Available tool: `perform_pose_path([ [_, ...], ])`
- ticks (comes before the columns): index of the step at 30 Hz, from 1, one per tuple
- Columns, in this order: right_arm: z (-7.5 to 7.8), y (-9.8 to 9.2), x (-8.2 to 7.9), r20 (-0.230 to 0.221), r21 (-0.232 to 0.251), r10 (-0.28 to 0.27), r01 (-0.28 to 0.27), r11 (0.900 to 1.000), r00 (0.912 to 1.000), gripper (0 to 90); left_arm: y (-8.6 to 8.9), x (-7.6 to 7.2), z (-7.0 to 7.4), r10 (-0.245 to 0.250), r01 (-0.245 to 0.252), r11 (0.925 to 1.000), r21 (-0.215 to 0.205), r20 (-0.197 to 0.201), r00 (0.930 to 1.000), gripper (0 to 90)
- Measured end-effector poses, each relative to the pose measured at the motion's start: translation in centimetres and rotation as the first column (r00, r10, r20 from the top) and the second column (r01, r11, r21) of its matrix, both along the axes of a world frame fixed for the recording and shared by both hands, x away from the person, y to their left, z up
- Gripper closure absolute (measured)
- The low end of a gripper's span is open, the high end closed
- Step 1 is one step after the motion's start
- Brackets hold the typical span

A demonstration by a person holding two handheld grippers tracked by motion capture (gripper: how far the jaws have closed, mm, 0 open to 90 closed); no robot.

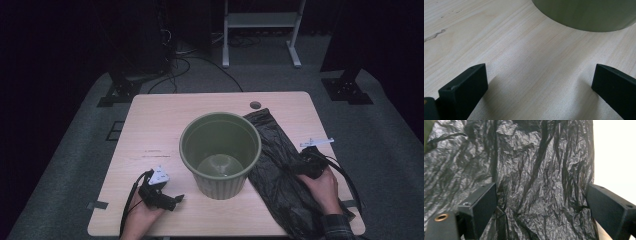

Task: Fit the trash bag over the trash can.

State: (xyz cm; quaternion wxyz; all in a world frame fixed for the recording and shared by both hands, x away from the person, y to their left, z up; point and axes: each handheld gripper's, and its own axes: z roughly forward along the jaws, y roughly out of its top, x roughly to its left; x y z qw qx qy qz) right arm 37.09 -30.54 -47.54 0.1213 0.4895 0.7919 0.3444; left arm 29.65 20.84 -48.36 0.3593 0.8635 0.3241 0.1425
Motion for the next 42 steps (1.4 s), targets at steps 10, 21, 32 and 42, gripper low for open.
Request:
perform_pose_path([
  [10, 0.3, 2.3, -0.3, -0.016, 0.004, 0.055, -0.055, 0.999, 0.9984, 9.7, 0.0, 0.0, 0.0, -0.002, 0.002, 1.0000, 0.001, 0.000, 1.0000, 0.0],
  [21, 0.3, 6.2, -0.2, -0.031, 0.007, 0.150, -0.150, 0.989, 0.9882, 9.6, 0.0, 0.0, 0.0, -0.004, 0.004, 1.0000, 0.001, 0.000, 1.0000, 0.0],
  [32, 0.3, 8.8, -0.4, -0.026, -0.005, 0.196, -0.196, 0.981, 0.9803, 9.6, -0.1, 0.0, 0.0, -0.005, 0.005, 1.0000, 0.001, 0.001, 1.0000, 0.0],
  [42, 0.4, 11.0, -1.3, -0.020, -0.009, 0.240, -0.240, 0.971, 0.9706, 9.6, -0.1, 0.0, 0.0, -0.007, 0.007, 1.0000, 0.001, 0.000, 1.0000, 0.0],
])
